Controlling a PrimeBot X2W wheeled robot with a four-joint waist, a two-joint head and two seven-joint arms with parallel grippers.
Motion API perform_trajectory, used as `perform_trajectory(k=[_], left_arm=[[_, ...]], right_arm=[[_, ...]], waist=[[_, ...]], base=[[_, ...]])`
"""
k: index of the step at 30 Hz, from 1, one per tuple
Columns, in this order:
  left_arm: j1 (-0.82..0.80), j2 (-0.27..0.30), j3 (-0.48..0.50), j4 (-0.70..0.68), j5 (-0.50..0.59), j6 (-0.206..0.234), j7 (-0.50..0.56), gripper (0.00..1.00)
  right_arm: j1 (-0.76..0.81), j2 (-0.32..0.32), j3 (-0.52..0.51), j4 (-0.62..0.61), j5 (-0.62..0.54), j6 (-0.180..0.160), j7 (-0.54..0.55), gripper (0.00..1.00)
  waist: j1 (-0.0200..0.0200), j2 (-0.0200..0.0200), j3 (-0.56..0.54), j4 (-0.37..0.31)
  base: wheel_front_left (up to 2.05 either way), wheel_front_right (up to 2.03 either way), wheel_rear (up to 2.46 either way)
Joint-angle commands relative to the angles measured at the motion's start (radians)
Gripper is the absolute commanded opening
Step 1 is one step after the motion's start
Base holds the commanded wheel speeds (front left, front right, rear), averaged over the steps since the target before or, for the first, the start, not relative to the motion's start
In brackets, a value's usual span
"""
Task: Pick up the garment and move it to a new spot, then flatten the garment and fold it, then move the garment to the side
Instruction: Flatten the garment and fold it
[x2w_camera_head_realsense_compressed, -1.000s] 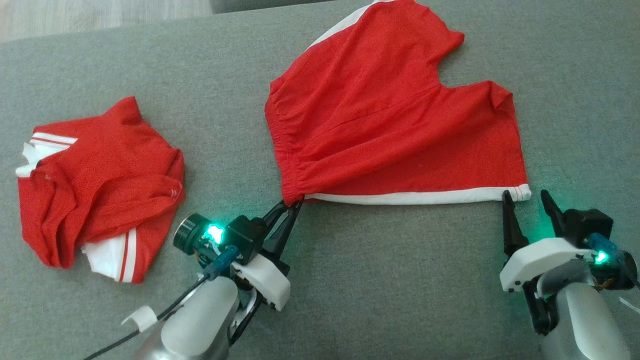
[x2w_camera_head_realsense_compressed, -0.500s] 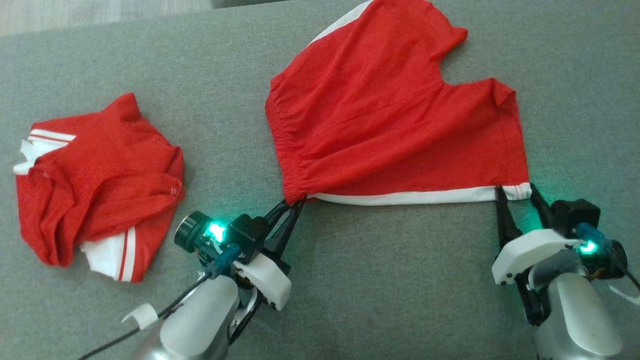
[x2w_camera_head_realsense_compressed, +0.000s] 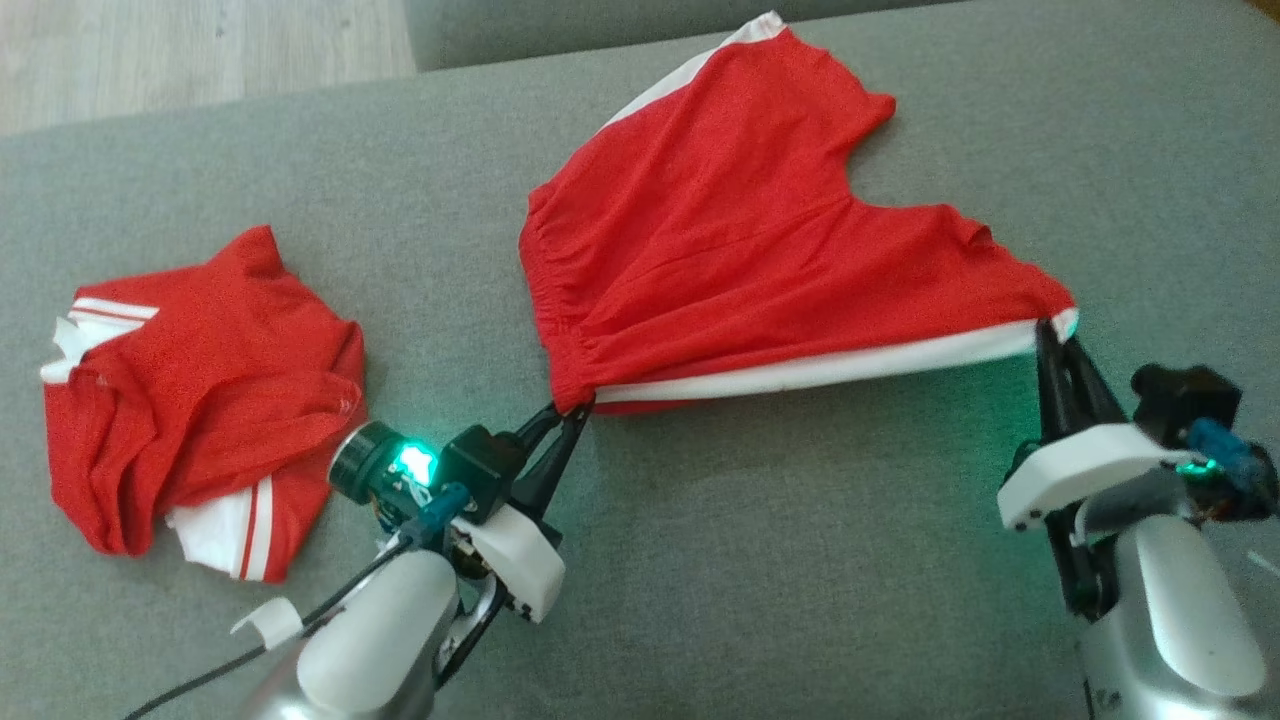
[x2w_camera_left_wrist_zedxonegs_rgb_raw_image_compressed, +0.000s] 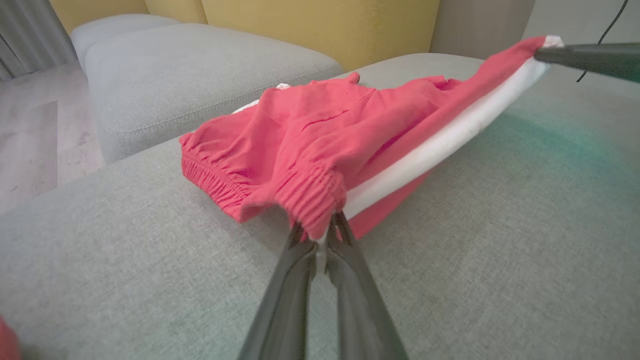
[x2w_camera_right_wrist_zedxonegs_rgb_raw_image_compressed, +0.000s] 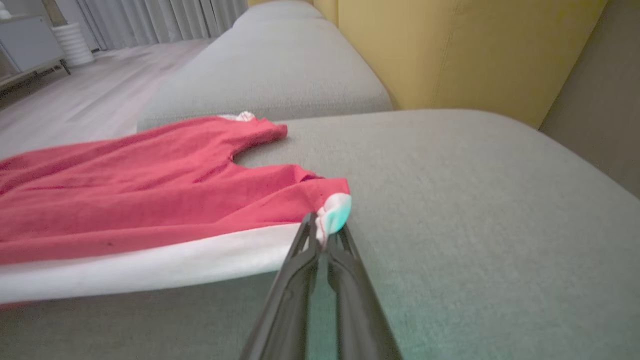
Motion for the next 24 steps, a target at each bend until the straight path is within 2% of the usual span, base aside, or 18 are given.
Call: perform_trajectory(k=[1, 7, 12, 17, 20, 24], left_arm=[[-0.049, 0.036, 0.032, -0.038, 0.001, 0.005, 0.009, 0.00], [-0.131, 0.083, 0.025, -0.097, 0.012, -0.022, 0.078, 0.00], [-0.288, 0.140, 0.029, -0.141, 0.014, -0.056, 0.169, 0.00], [-0.470, 0.183, 0.017, -0.137, -0.010, -0.075, 0.253, 0.00], [-0.560, 0.195, 0.020, -0.116, -0.045, -0.078, 0.268, 0.00], [-0.608, 0.205, 0.017, -0.103, -0.072, -0.078, 0.271, 0.00]], right_arm=[[-0.016, -0.005, 0.021, -0.070, 0.011, 0.007, 0.004, 0.00], [-0.061, -0.005, 0.039, -0.215, 0.042, 0.007, 0.070, 0.00], [-0.157, -0.009, 0.069, -0.298, 0.072, 0.007, 0.143, 0.00], [-0.296, -0.037, 0.096, -0.313, 0.115, 0.007, 0.183, 0.00], [-0.375, -0.043, 0.081, -0.309, 0.123, 0.007, 0.167, 0.00], [-0.404, -0.047, 0.085, -0.306, 0.121, 0.007, 0.173, 0.00]], waist=[[0.0001, 0.0000, -0.020, -0.008], [0.0001, 0.0000, -0.056, -0.013], [0.0001, 0.0000, -0.088, -0.009], [0.0001, 0.0000, -0.128, -0.008], [0.0001, 0.0000, -0.153, -0.010], [0.0001, 0.0000, -0.178, -0.010]], base=[[0.00, 0.00, 0.00], [0.00, 0.00, 0.00], [0.00, 0.00, 0.00], [0.00, 0.00, 0.00], [0.00, 0.00, 0.00], [0.00, 0.00, 0.00]])
